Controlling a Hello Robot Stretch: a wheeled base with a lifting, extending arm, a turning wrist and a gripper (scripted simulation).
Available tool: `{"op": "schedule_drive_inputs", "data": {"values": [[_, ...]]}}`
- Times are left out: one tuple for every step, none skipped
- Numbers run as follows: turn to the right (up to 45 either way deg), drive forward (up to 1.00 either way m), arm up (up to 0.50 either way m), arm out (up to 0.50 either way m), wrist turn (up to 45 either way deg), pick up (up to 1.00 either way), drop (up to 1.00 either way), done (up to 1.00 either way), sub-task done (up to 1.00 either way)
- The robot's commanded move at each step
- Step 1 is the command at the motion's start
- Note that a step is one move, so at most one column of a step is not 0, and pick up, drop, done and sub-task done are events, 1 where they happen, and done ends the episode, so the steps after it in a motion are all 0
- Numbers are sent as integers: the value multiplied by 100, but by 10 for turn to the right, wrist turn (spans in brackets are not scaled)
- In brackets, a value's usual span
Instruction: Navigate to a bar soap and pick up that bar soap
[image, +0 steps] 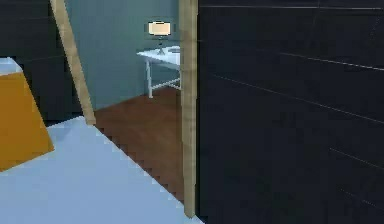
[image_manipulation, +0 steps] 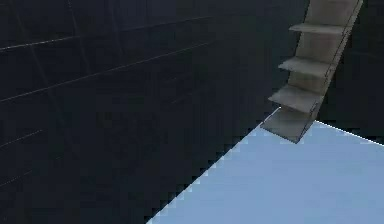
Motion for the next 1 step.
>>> {"op": "schedule_drive_inputs", "data": {"values": [[-450,0,0,0,0,0,0,0,0]]}}
